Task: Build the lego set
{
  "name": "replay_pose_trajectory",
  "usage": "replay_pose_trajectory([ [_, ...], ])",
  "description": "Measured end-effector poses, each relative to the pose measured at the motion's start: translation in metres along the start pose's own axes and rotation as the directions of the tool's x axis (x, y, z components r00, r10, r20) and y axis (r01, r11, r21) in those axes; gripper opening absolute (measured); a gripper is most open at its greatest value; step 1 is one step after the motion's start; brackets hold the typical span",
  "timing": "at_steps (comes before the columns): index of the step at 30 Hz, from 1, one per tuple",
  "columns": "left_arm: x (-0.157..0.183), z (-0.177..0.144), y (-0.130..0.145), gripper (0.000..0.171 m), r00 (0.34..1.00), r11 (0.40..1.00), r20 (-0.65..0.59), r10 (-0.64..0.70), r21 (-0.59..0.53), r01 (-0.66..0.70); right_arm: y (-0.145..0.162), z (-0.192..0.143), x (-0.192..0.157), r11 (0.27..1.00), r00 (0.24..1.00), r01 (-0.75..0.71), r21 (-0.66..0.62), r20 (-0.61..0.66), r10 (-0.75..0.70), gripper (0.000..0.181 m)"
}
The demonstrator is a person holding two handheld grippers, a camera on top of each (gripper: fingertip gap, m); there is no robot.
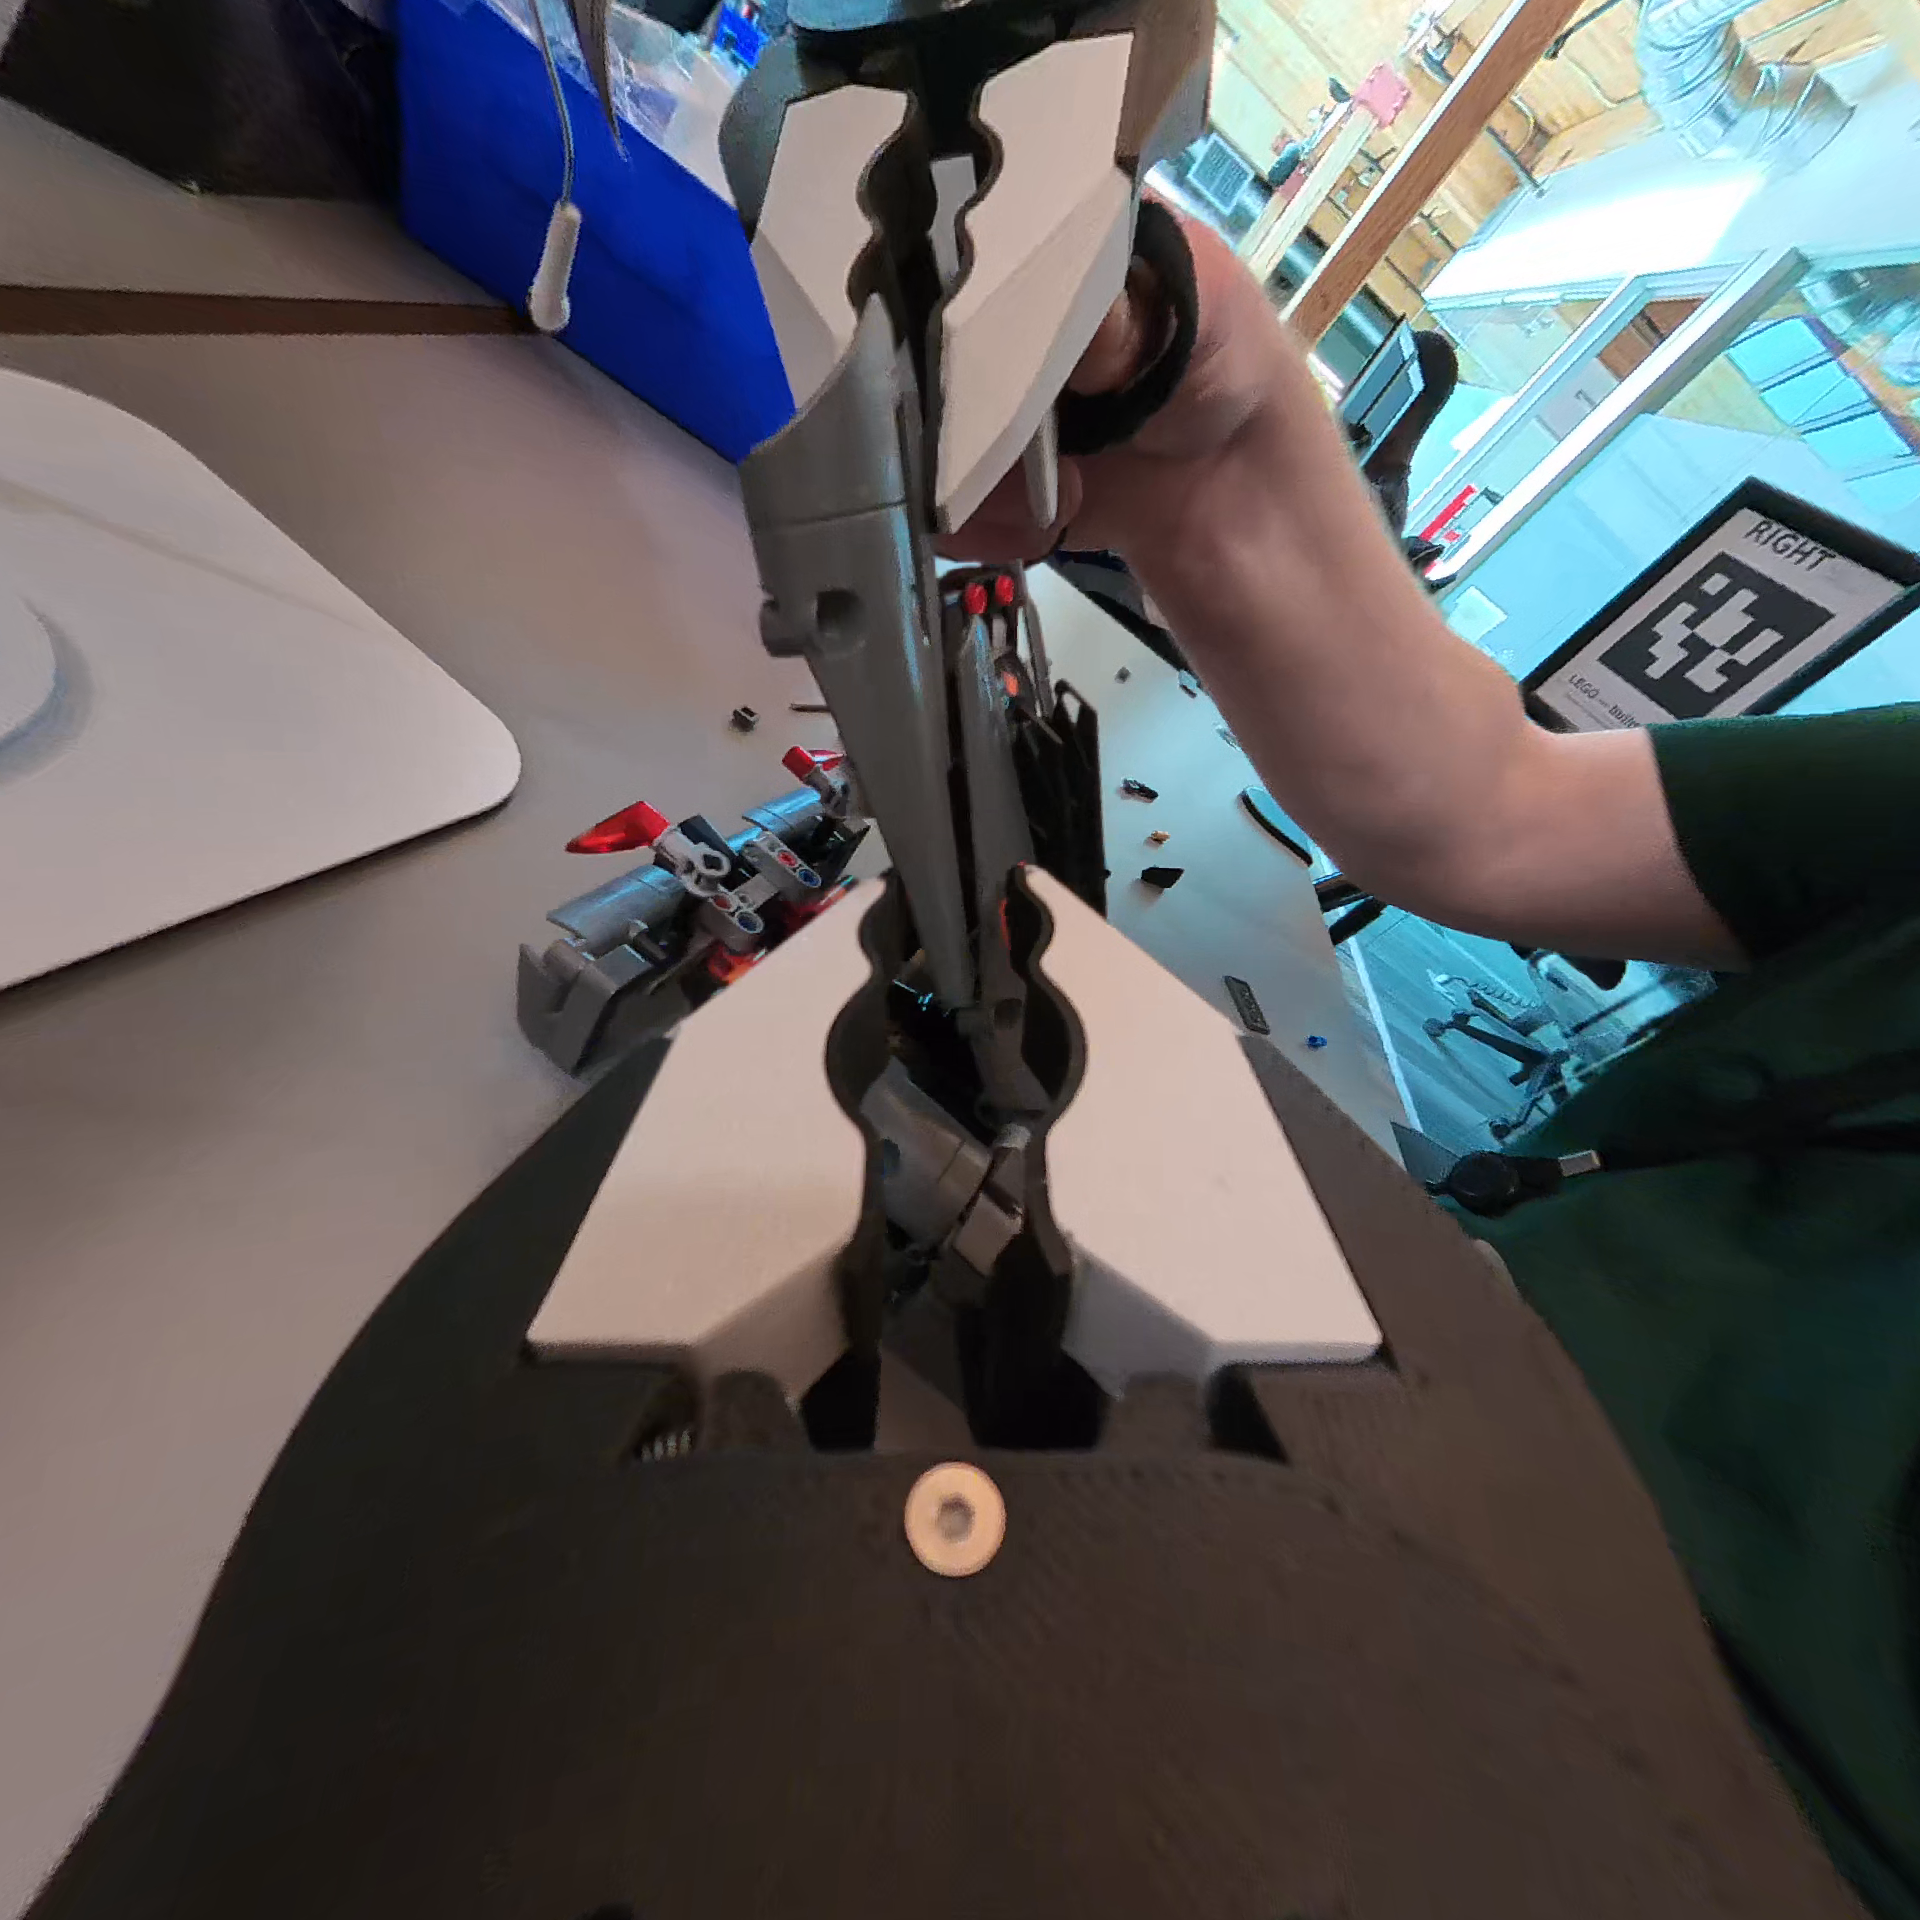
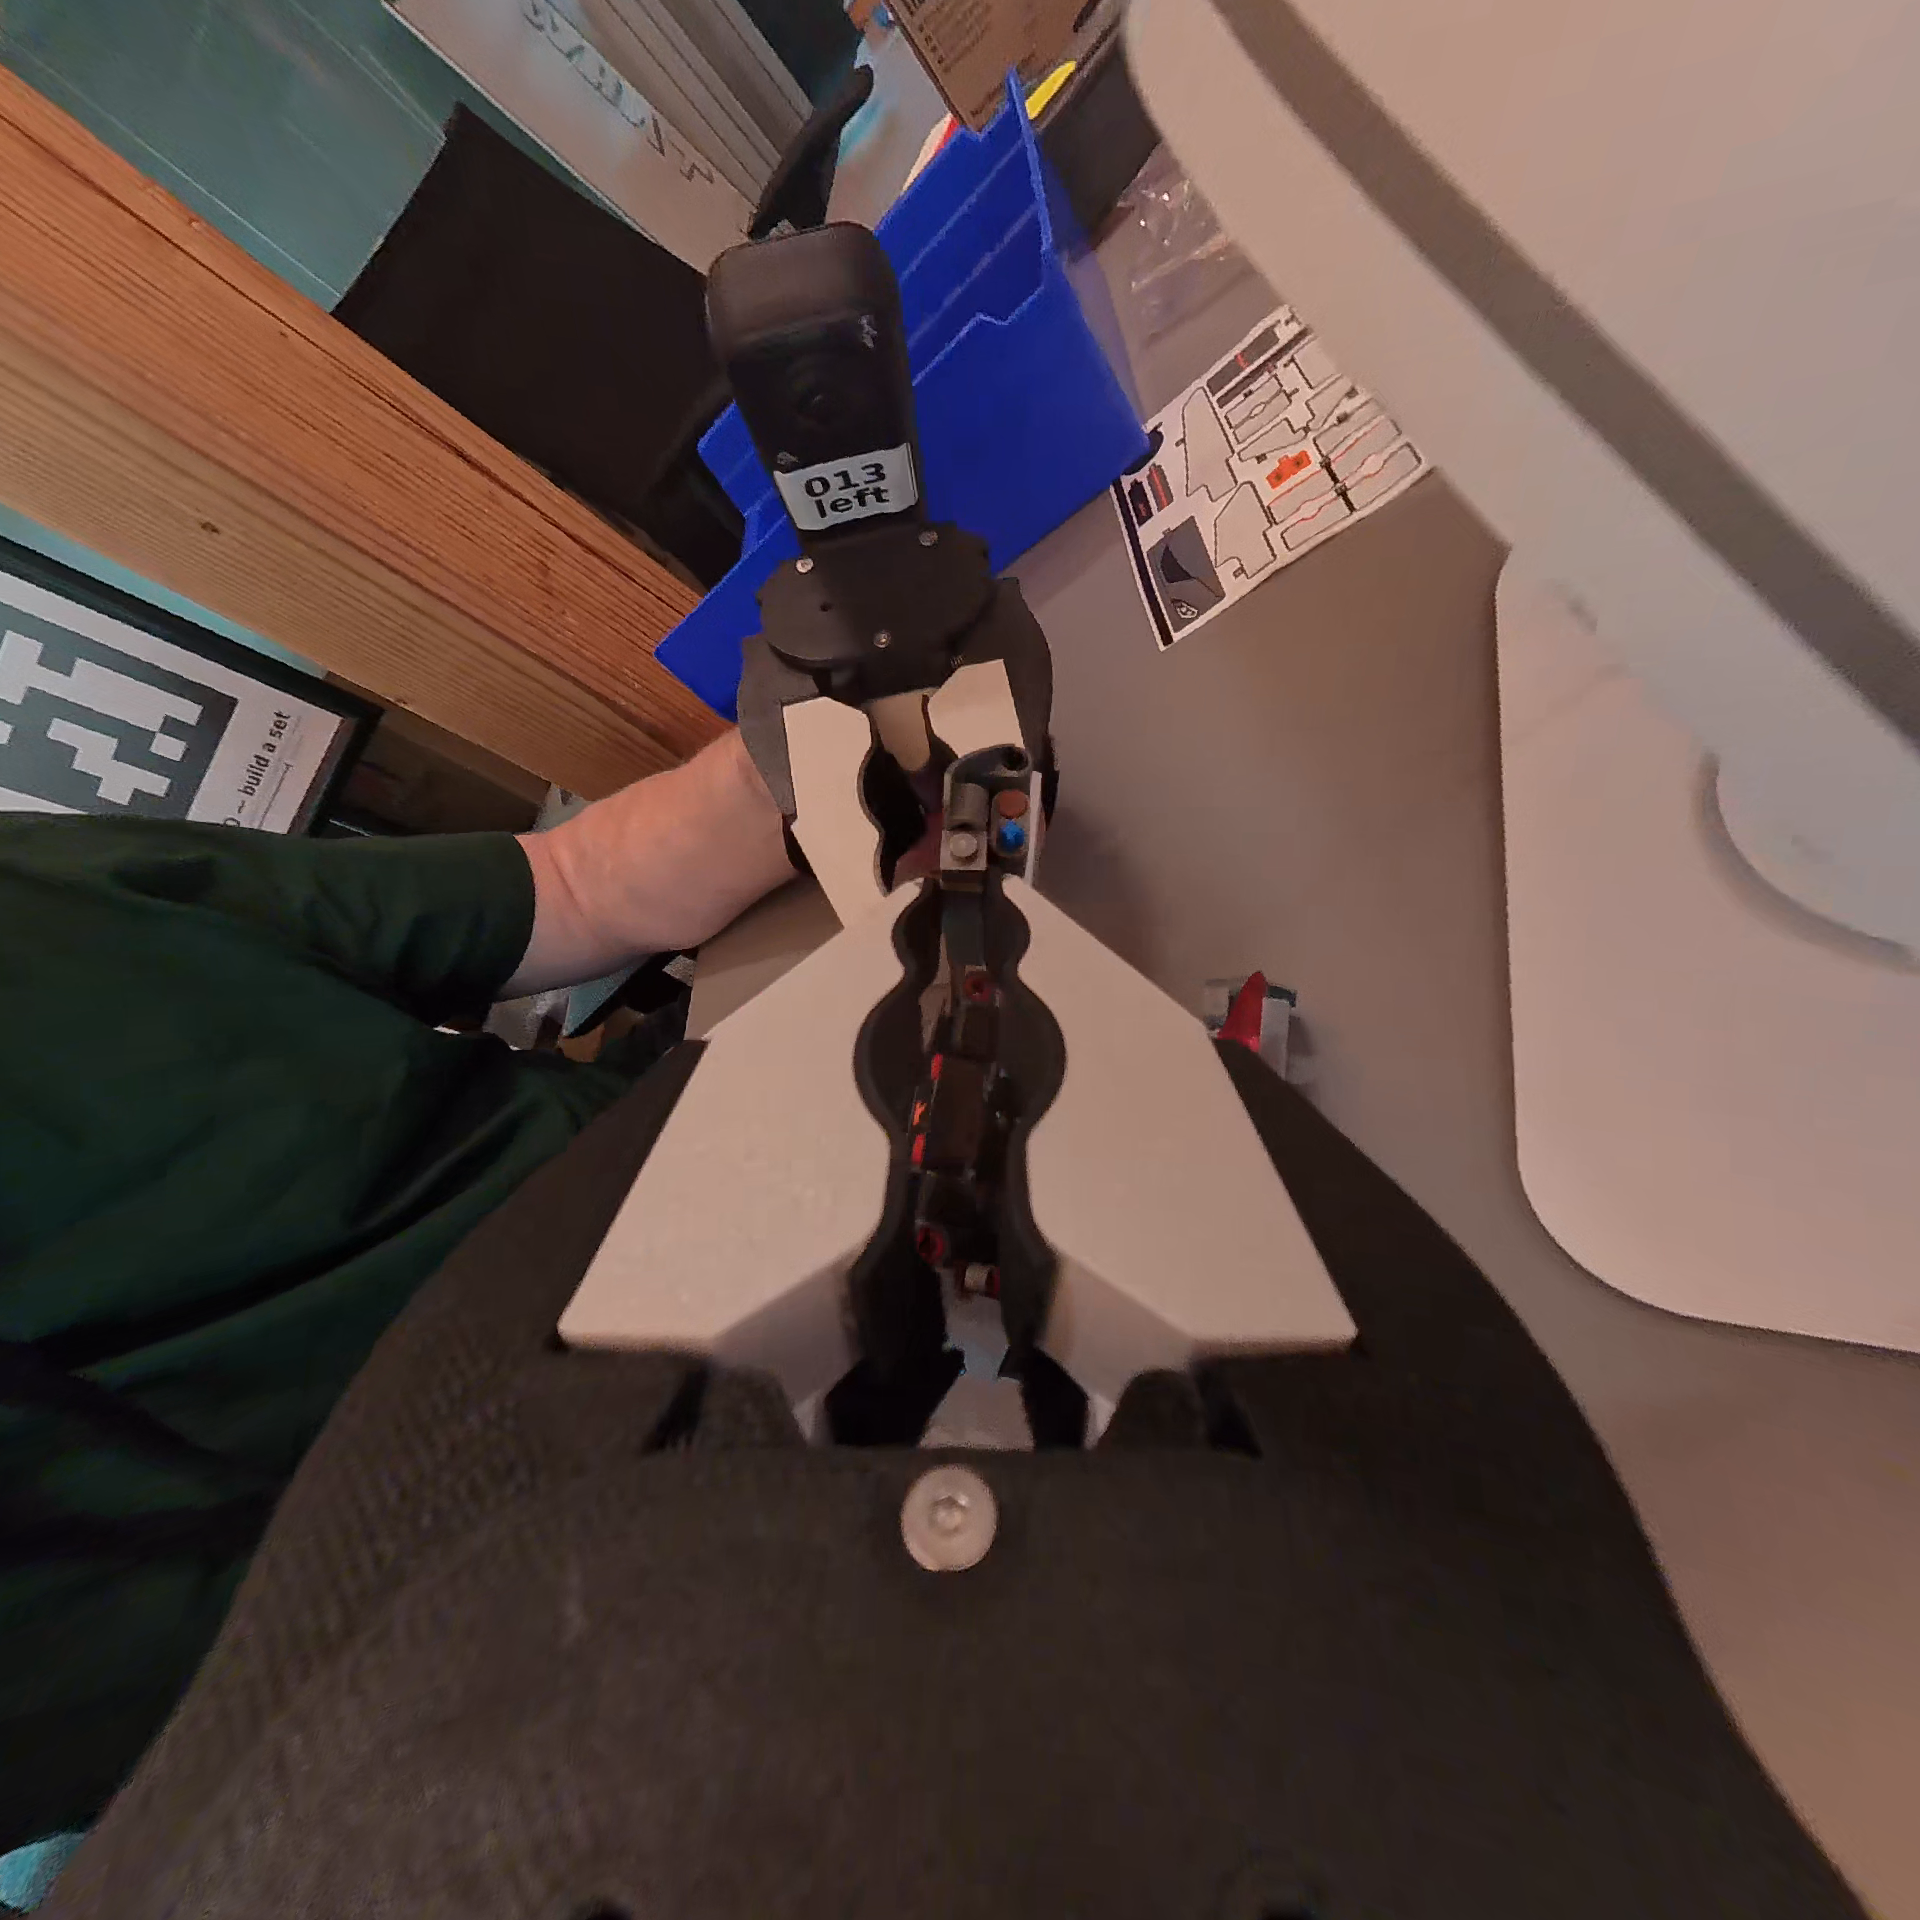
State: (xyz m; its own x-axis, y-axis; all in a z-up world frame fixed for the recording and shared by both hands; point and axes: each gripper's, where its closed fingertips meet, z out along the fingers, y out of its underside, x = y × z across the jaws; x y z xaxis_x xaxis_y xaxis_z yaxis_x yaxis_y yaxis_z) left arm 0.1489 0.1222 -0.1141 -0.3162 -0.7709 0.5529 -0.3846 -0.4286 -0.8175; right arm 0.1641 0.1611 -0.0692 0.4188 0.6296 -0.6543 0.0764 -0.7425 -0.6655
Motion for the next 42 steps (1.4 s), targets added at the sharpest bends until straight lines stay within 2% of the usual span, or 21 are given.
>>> replay_pose_trajectory([
  [3,-0.003,-0.001,0.000,0.009,1.000,1.000,-0.003,-0.016,0.014,0.016,0.003,0.000,0.001,1.000,1.000,-0.019,0.010,0.009,0.019,0.006],
  [11,0.001,0.000,-0.006,0.013,0.999,0.999,-0.032,-0.005,0.038,0.006,-0.002,-0.009,0.001,0.997,0.998,-0.053,0.056,0.030,0.052,0.006],
  [23,-0.004,0.001,-0.008,0.012,0.998,0.998,-0.045,-0.032,0.045,0.034,0.003,-0.007,0.009,0.994,0.993,-0.092,0.054,0.080,0.088,0.006],
  [30,-0.004,0.004,-0.010,0.008,0.997,0.997,-0.068,-0.037,0.063,0.041,0.002,-0.006,0.004,1.000,0.998,-0.017,0.018,0.054,0.016,0.006],
  [33,-0.005,0.005,-0.009,0.009,0.997,0.997,-0.070,-0.039,0.061,0.044,0.007,-0.003,0.004,0.999,0.999,-0.032,-0.040,0.024,0.033,0.006],
  [42,-0.004,0.005,-0.011,0.013,0.994,0.996,-0.091,-0.053,0.070,0.060,0.000,-0.011,0.004,0.995,0.995,-0.097,0.023,0.009,0.097,0.006],
])
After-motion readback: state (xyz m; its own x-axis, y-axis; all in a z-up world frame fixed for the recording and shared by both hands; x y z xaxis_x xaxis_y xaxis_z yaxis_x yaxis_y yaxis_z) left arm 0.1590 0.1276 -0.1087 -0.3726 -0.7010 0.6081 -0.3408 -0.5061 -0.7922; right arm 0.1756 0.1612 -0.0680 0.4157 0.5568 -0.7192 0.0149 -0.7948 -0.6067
